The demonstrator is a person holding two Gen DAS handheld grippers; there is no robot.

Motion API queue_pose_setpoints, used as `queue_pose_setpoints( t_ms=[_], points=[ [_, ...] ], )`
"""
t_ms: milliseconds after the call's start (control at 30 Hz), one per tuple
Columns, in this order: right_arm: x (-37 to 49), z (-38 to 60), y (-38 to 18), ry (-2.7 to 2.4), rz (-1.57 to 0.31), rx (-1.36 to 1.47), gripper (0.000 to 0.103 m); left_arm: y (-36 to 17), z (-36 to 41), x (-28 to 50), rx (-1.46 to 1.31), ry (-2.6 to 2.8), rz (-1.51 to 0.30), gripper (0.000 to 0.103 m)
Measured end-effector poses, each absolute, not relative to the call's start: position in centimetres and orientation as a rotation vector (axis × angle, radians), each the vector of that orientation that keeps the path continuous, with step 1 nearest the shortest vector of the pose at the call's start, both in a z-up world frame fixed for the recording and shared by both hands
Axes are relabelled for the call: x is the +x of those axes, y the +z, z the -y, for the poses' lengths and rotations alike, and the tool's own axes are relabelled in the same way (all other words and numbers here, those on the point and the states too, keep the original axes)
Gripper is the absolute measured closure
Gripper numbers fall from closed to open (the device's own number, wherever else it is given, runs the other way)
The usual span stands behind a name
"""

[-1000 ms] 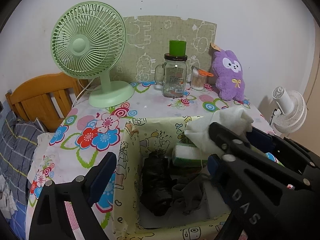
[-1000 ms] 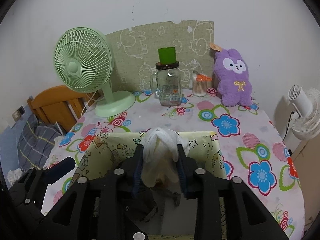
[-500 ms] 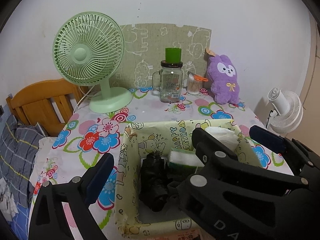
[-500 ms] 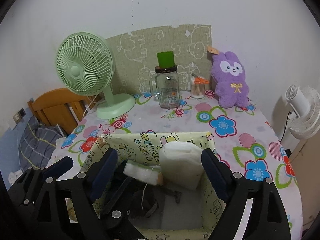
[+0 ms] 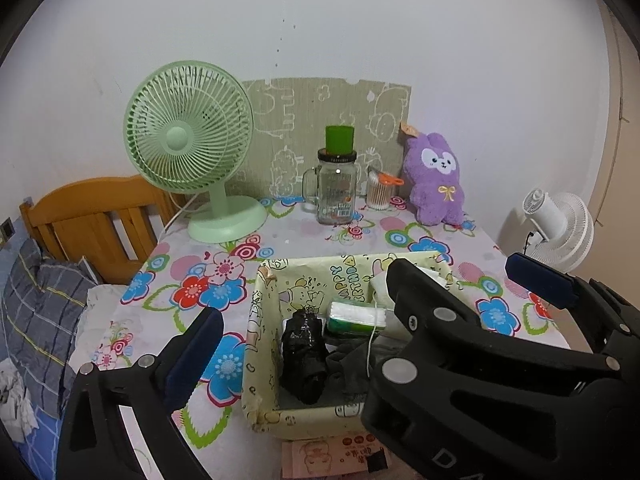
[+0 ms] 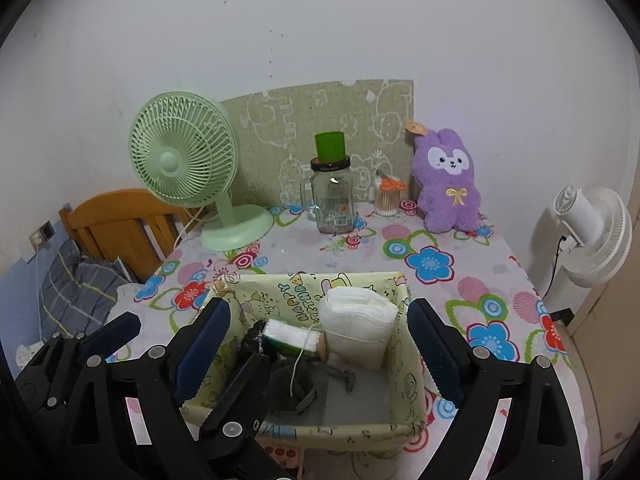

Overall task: Organize soft objects
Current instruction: 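Withdraw both open tools up and back from the fabric box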

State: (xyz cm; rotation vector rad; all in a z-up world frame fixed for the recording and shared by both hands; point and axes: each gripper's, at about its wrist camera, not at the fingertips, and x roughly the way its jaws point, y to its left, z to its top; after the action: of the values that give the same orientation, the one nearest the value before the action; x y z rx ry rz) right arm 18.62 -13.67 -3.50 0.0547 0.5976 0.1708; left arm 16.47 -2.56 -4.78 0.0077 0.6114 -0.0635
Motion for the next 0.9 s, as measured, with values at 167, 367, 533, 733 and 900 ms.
queue_pose_setpoints(
  t_ms=[167,367,533,733,900],
  points=[
    [16.8,13.7,-2.4,0.166,-0.568,0.045,0.011,-3.9,2.6,15.0,0.006,-0.067,-0.584,0.001],
    [14.7,13.9,-1.3,0.161,-0.541,0.039,0.011,-3.1,2.7,13.3,0.010,-0.073,-0.558,0.000],
    [13.1,14.1,-0.7,0.158,-0.523,0.034,0.011,-2.6,2.9,11.8,0.005,-0.077,-0.539,0.000],
    [11.3,14.2,-0.2,0.160,-0.504,0.028,0.011,-2.3,2.8,10.4,-0.001,-0.083,-0.526,0.000],
    [10.0,14.2,-0.2,0.162,-0.496,0.024,0.011,-2.4,2.8,9.2,-0.004,-0.088,-0.519,0.000]
  ],
)
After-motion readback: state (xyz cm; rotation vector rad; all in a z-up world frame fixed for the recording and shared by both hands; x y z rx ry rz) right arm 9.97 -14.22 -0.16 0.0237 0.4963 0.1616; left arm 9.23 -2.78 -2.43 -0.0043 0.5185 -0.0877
